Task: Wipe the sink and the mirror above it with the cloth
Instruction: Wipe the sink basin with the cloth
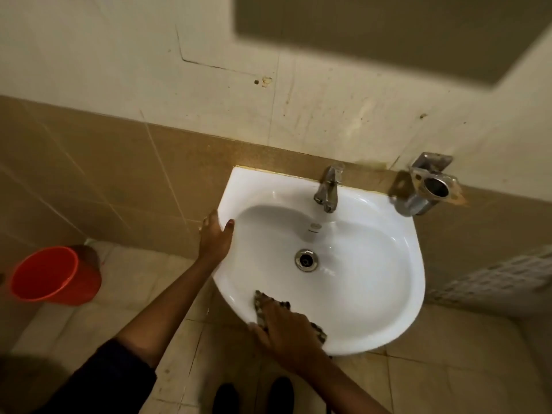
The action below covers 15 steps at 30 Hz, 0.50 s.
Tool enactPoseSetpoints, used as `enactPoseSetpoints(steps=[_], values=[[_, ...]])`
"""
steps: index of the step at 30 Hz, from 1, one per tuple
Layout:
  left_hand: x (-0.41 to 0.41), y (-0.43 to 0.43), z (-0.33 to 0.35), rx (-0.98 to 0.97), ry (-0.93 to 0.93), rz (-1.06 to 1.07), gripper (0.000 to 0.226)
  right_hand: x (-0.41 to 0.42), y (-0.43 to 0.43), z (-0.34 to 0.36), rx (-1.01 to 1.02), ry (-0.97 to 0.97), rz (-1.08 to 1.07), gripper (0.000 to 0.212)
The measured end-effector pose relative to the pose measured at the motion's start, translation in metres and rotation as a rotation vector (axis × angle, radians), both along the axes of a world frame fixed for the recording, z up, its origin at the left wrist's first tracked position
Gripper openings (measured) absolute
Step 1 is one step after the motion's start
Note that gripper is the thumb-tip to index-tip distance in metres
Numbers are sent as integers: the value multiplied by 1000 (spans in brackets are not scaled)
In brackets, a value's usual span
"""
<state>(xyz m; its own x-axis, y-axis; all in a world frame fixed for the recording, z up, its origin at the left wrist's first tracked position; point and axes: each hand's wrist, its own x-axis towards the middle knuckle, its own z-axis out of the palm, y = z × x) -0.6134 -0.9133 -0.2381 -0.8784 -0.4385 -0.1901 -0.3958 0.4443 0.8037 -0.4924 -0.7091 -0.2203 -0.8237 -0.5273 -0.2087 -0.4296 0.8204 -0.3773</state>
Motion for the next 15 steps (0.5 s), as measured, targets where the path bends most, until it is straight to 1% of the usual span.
enactPoseSetpoints(steps=[1,2,3,4,5,6,8,10,13,15], values=[[1,6,-3,-58,12,6,56,2,18,3,43,50,-17,78],[3,10,-6,-120,26,11,56,3,31,7,78,66,-40,68],[4,12,-8,-176,39,15,55,4,38,11,93,52,-53,61],[4,14,-11,-212,51,19,54,2,39,14,99,9,-48,61],[4,14,-12,-230,63,22,53,0,33,14,108,-42,-38,65],[3,15,-14,-236,73,25,53,-3,24,16,114,-81,-49,63],[0,15,-17,-239,90,26,53,-5,-1,11,90,-94,-70,48],[-2,12,-22,-256,93,20,53,-4,-12,5,36,-99,-83,46],[-3,8,-25,-279,78,0,53,-4,18,10,84,-91,29,47],[-2,7,-22,-275,83,-13,53,-13,66,16,170,-44,203,45]])
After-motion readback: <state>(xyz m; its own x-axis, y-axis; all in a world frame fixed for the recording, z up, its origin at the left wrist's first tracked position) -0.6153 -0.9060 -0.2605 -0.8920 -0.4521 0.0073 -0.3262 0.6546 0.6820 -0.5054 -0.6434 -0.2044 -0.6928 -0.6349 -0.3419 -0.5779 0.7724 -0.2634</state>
